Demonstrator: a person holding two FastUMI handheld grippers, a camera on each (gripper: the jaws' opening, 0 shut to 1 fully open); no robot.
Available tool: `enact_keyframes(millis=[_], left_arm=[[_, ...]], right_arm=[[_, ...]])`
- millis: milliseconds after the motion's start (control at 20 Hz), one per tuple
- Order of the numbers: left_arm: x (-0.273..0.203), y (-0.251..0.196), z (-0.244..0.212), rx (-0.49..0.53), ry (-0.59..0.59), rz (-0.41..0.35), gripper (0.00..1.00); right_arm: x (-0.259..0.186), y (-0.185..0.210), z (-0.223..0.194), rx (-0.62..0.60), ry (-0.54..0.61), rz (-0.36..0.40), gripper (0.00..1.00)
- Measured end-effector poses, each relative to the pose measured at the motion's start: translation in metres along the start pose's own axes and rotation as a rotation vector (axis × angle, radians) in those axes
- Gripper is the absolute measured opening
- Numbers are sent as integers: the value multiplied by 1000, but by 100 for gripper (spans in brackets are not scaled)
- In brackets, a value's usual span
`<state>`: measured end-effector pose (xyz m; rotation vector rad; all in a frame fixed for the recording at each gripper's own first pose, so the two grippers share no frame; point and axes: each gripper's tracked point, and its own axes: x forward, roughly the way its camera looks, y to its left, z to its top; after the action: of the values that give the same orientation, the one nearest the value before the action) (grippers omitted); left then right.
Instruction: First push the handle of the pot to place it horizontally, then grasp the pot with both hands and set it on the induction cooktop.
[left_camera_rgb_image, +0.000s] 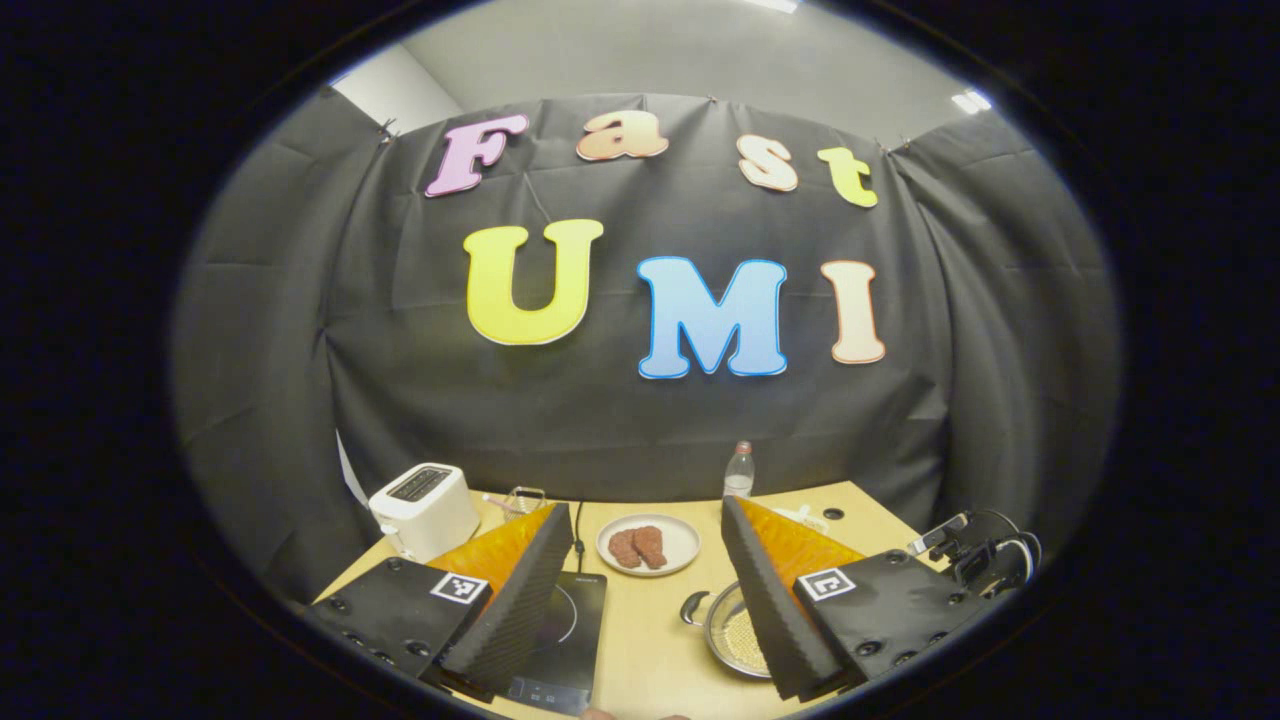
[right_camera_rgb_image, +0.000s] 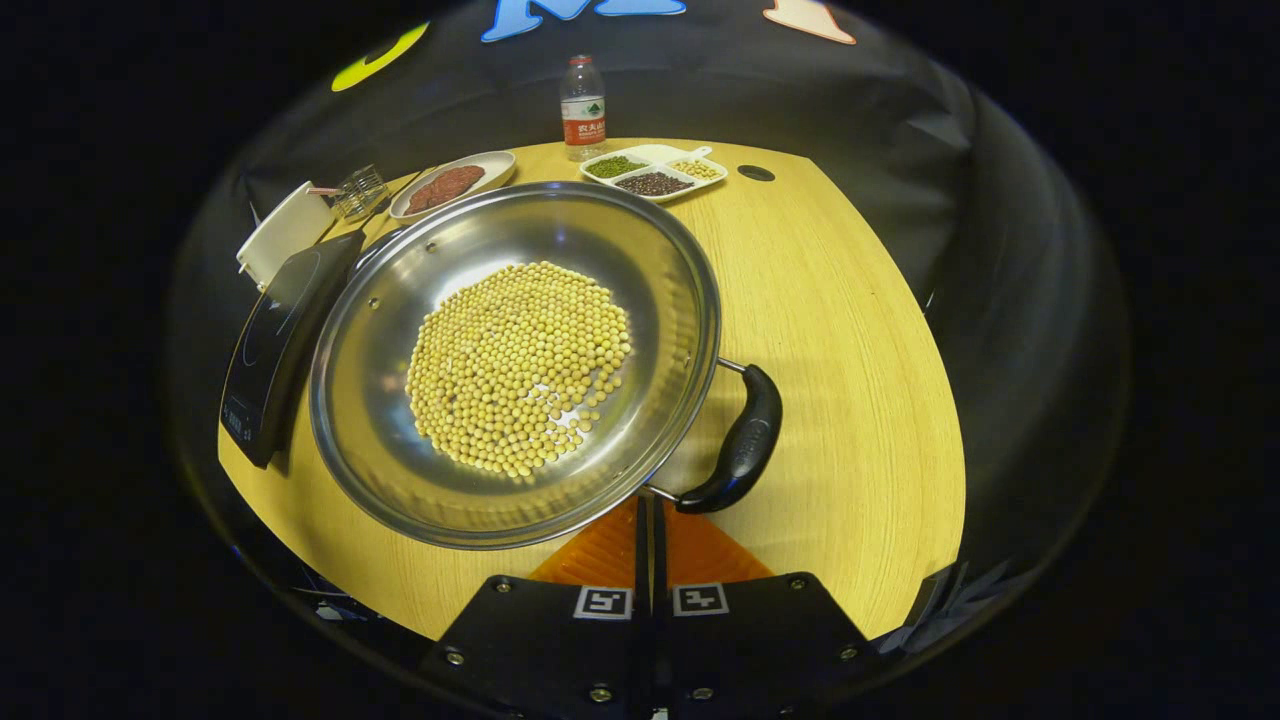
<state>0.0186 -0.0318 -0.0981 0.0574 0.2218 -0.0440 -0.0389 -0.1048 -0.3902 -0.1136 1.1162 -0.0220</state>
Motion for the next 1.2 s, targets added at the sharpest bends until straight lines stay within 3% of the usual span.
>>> enact_keyframes(millis=[1200], left_arm=[[17, -20, -22, 11, 56, -10, 95]], right_arm=[[35, -61, 61, -68, -30, -91, 1]])
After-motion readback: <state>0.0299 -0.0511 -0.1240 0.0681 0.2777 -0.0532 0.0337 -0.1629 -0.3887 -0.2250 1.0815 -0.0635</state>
